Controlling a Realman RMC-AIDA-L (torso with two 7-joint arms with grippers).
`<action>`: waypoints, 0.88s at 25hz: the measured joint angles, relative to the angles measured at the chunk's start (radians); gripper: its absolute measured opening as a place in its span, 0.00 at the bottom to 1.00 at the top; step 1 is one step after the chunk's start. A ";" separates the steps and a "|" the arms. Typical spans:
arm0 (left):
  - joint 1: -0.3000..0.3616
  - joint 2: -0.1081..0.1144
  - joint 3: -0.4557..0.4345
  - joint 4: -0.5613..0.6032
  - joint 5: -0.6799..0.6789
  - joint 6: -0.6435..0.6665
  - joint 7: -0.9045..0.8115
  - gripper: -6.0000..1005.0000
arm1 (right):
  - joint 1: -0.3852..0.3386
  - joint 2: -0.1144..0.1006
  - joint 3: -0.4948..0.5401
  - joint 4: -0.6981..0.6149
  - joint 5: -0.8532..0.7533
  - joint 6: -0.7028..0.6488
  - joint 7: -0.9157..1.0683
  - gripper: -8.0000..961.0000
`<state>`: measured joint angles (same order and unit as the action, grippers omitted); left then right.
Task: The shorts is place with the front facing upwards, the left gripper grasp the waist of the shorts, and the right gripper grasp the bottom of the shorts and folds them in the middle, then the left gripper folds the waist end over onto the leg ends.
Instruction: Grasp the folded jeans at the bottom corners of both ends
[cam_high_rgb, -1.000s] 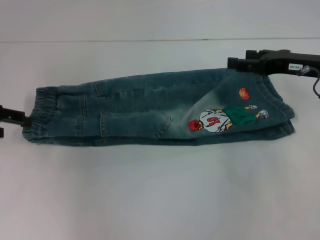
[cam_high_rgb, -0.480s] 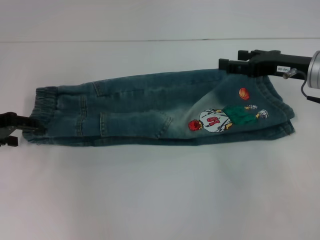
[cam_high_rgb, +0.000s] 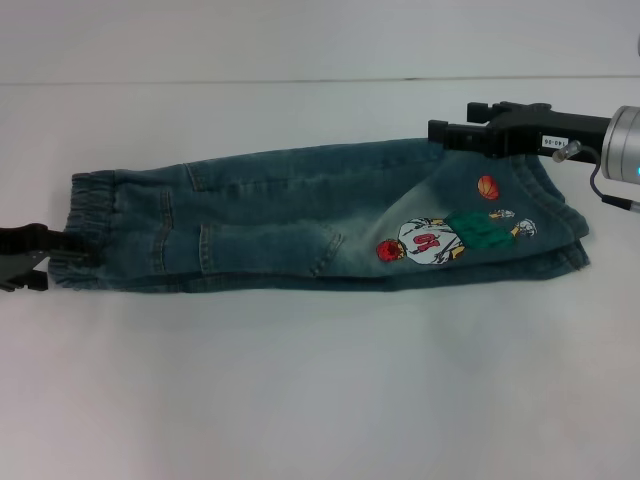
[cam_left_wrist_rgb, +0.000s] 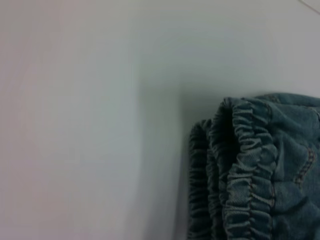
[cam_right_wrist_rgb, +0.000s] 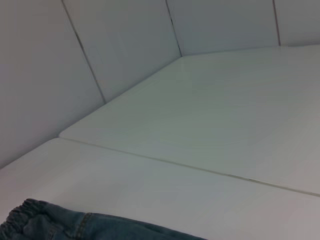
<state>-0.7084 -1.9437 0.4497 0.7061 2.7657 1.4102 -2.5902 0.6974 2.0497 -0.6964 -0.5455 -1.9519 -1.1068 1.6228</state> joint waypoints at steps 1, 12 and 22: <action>0.000 -0.001 0.000 0.000 0.000 -0.002 0.000 0.87 | 0.000 0.001 0.001 0.000 0.000 0.003 -0.001 0.88; -0.005 -0.008 0.011 0.000 0.000 -0.001 0.008 0.77 | 0.001 0.009 0.003 0.001 0.001 0.027 -0.012 0.88; -0.004 -0.011 0.012 0.005 -0.002 0.003 0.021 0.46 | -0.003 0.010 0.003 0.001 0.011 0.026 -0.014 0.88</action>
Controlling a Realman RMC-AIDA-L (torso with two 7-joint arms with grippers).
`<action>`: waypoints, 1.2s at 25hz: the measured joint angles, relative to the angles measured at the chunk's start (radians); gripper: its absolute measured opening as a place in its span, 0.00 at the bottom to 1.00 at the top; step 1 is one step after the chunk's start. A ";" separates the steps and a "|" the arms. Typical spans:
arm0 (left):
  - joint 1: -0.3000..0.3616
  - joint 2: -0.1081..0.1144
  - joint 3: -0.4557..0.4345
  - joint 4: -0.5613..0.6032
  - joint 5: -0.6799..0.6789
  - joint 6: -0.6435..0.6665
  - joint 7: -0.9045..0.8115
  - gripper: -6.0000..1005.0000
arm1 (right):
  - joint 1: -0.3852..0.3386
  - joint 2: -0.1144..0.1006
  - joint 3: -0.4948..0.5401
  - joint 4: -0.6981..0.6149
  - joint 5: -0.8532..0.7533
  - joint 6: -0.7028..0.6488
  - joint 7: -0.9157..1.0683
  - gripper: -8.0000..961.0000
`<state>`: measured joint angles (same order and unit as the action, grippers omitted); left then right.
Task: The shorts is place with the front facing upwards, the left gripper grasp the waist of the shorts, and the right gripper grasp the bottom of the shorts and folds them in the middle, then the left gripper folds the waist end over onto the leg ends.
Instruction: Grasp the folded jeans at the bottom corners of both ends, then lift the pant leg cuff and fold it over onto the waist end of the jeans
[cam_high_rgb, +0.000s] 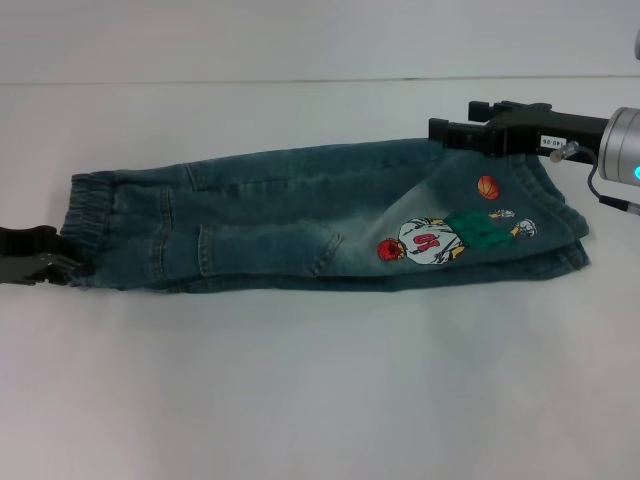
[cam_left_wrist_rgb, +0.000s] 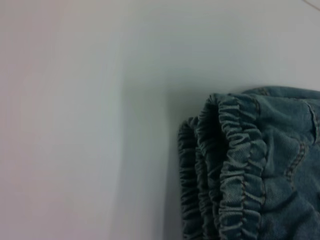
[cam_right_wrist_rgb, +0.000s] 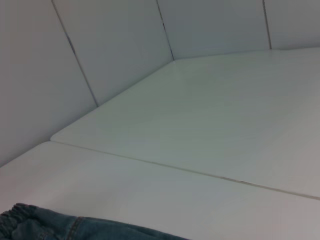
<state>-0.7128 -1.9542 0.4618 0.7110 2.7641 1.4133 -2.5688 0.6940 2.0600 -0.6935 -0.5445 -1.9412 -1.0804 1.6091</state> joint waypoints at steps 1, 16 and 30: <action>0.000 0.000 0.000 0.000 0.000 0.000 0.002 0.44 | 0.000 0.000 -0.001 0.000 0.000 0.000 0.000 0.88; 0.001 -0.010 -0.001 0.005 -0.023 0.002 0.069 0.26 | -0.001 0.011 0.002 0.001 0.001 0.001 -0.015 0.88; 0.003 -0.009 -0.004 0.011 -0.025 0.012 0.093 0.18 | 0.003 0.012 -0.001 0.011 0.001 0.010 -0.015 0.88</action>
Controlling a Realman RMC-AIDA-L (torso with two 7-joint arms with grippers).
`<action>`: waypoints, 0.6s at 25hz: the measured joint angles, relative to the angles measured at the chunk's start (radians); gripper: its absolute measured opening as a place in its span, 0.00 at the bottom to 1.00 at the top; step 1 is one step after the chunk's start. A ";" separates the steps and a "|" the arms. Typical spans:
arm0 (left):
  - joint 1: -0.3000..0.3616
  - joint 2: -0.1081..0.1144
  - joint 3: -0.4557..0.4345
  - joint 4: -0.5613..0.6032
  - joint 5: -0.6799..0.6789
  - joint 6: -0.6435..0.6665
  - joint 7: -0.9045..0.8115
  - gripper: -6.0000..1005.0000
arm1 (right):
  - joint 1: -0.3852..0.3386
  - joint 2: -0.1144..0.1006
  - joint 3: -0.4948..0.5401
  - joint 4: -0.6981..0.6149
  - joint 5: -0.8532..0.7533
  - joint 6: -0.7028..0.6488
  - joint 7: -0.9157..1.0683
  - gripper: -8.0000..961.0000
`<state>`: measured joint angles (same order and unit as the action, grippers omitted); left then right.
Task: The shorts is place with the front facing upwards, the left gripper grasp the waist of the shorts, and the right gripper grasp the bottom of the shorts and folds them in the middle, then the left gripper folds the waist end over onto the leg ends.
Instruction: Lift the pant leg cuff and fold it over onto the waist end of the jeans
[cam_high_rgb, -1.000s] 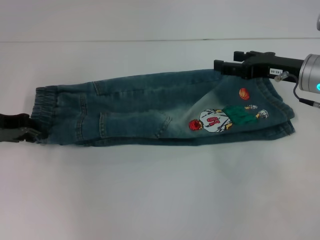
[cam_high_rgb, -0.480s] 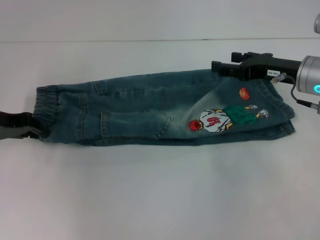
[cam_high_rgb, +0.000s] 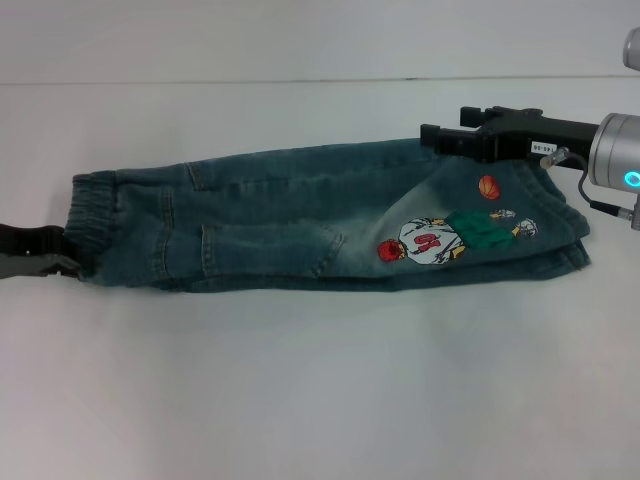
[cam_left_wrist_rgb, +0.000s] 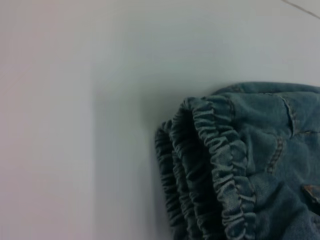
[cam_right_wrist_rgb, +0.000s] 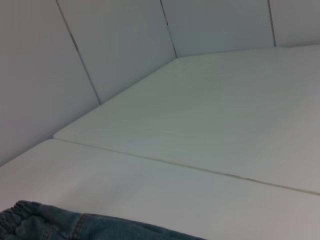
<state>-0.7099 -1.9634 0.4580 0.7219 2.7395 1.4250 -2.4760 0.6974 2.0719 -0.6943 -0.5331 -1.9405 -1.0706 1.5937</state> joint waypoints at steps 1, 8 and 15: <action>0.000 0.000 0.000 0.004 -0.001 0.001 0.000 0.17 | 0.000 0.000 0.000 0.000 0.000 0.000 0.000 0.88; 0.005 -0.001 0.006 0.016 -0.025 0.004 0.017 0.13 | 0.001 0.002 -0.002 0.001 0.001 0.015 -0.001 0.88; 0.003 -0.002 0.005 0.047 -0.044 0.038 0.033 0.13 | 0.005 0.007 0.001 0.002 0.002 0.024 -0.008 0.88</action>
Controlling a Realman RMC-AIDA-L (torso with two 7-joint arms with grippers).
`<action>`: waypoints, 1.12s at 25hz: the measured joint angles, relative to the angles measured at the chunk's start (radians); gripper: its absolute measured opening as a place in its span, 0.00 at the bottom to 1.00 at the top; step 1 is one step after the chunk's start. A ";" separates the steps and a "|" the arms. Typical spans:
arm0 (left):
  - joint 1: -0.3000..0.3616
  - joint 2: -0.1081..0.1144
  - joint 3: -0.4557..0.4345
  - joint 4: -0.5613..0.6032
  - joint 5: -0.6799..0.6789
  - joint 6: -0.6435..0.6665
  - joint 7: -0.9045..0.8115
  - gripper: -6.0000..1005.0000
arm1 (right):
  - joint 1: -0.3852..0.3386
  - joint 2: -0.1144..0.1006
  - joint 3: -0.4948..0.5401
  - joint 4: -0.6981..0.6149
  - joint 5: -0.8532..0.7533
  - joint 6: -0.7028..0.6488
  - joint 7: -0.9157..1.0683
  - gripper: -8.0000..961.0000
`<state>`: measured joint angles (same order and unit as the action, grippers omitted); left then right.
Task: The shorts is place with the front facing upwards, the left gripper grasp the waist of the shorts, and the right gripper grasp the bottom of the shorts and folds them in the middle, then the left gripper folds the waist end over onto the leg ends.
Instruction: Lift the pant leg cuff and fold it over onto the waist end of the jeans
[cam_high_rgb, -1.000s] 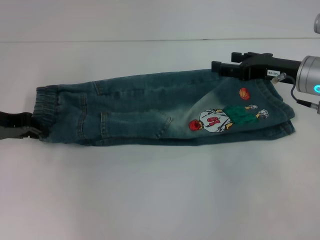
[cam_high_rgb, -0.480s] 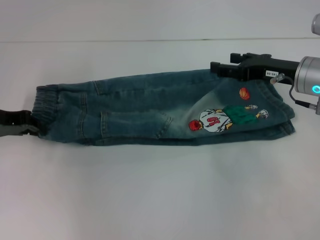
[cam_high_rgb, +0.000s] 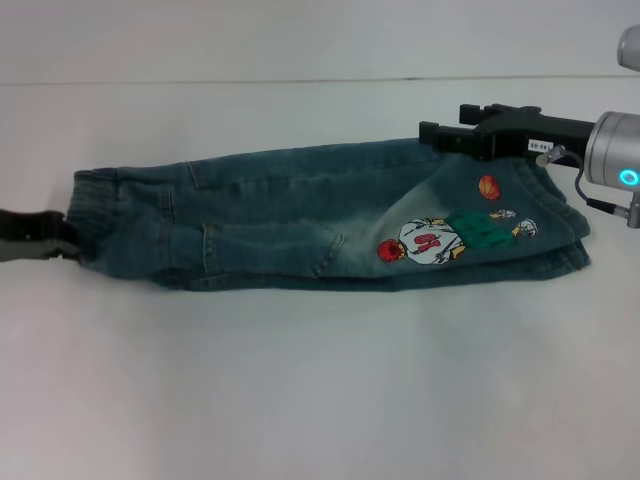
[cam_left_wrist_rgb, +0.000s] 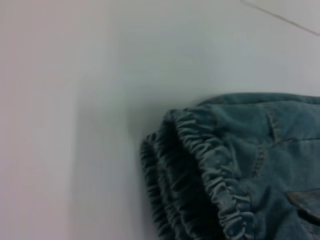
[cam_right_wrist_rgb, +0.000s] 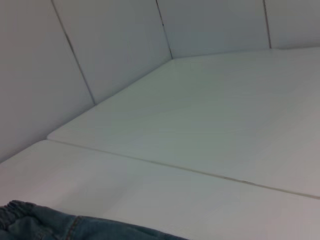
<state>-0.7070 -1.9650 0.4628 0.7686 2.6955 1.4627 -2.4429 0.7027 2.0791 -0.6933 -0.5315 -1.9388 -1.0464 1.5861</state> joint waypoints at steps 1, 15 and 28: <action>0.001 0.000 0.000 0.015 -0.013 0.017 0.011 0.13 | 0.001 0.002 0.000 0.000 0.001 0.006 -0.002 0.88; -0.052 0.011 0.003 0.172 -0.100 0.206 0.022 0.13 | 0.037 0.016 -0.008 0.161 0.132 0.073 -0.191 0.82; -0.135 0.033 0.010 0.173 -0.114 0.248 0.014 0.12 | 0.066 0.021 -0.007 0.306 0.275 0.151 -0.374 0.41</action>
<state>-0.8416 -1.9323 0.4725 0.9419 2.5817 1.7108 -2.4293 0.7690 2.1001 -0.7003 -0.2260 -1.6643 -0.8951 1.2116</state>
